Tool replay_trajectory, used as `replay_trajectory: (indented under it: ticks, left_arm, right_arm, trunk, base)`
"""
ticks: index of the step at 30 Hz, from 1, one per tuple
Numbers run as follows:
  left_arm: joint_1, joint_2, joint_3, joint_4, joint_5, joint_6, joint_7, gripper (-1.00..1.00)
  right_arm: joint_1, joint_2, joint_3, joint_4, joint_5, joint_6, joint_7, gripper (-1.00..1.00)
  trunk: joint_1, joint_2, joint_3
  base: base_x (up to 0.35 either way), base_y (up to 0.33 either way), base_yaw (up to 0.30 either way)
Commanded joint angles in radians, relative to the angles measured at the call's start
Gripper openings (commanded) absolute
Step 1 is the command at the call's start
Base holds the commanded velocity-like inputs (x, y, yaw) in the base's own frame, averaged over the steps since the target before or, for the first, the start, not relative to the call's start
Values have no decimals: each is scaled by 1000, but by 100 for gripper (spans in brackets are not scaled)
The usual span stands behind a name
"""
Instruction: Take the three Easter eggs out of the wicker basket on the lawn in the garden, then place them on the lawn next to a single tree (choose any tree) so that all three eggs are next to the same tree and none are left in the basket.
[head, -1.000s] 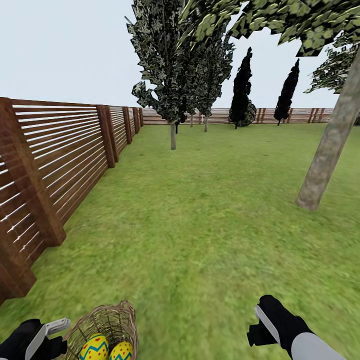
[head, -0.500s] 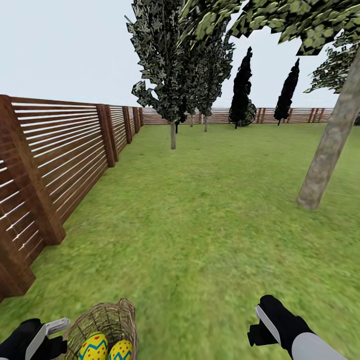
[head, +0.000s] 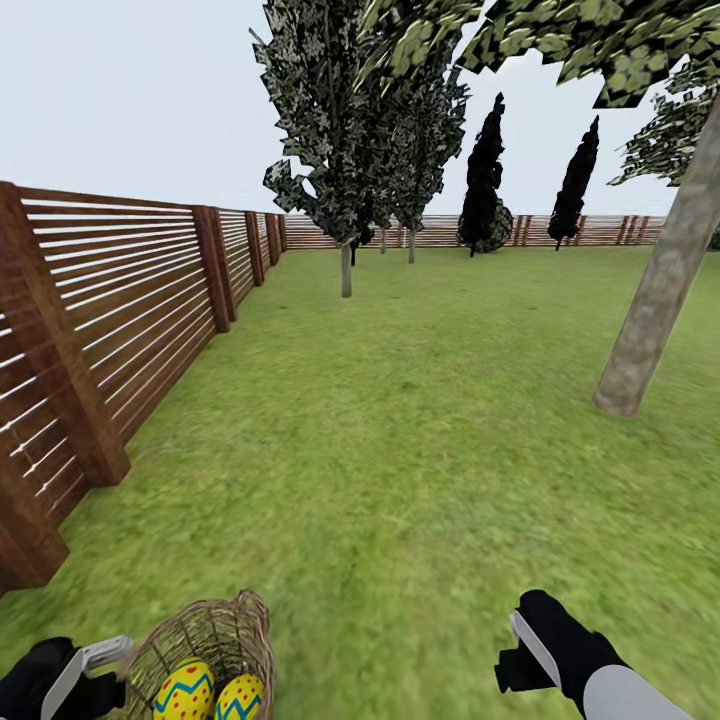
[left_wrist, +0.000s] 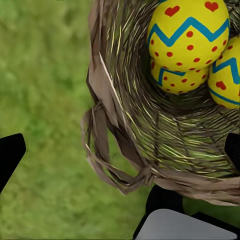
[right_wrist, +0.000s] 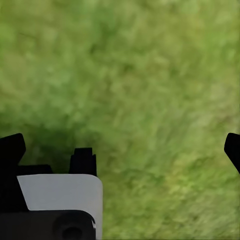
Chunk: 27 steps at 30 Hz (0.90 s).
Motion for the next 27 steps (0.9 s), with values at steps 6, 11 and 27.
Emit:
replay_trajectory:
  ticks: [6,11,27]
  left_arm:
    - [0,10,4,-2,4,6,0,100]
    - [-1,8,3,-2,3,7,0,100]
    - [-1,4,4,-2,6,7,2,100]
  right_arm:
    - [-1,1,8,4,-10,4,-4,100]
    - [-1,-1,8,5,-11,4,-4,100]
    - [-1,-2,8,5,-11,4,-4,100]
  trunk:
    - [23,-43,-20]
    - [42,-78,-36]
    - [50,-92,-42]
  base:
    - [0,0,0]
    - [0,0,0]
    - [-107,0,0]
